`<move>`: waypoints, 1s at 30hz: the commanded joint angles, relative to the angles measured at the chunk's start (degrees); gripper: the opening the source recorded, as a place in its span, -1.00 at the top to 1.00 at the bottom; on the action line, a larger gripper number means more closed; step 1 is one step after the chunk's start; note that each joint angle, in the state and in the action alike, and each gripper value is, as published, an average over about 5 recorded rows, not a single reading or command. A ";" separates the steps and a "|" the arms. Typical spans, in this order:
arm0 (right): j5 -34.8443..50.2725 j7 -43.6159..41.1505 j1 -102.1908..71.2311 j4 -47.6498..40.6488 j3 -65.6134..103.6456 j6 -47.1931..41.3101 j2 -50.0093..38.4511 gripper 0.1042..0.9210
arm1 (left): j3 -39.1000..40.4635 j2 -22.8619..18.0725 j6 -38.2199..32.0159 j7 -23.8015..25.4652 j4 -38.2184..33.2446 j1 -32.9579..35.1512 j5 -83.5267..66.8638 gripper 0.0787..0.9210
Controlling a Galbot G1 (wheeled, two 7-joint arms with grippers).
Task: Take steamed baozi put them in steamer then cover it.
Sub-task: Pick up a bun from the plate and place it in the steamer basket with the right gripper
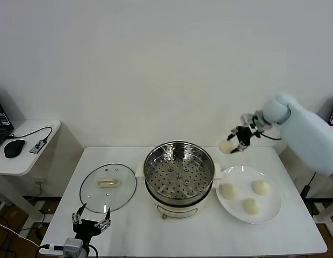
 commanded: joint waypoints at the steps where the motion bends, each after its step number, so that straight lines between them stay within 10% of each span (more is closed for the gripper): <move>1: 8.54 -4.68 11.08 -6.33 -8.39 13.37 7.00 -0.14 | 0.03 -0.16 -0.24 -0.07 -0.24 0.14 0.00 -0.77; 15: -3.08 -2.66 7.57 -6.03 -7.25 41.59 18.28 -0.14 | 0.15 -1.07 -1.32 -1.43 0.96 2.13 1.24 -0.77; 30: -18.75 0.66 0.32 -0.51 -5.22 42.53 18.77 -0.03 | 0.07 -1.45 -1.22 -1.51 0.68 2.82 0.92 -0.77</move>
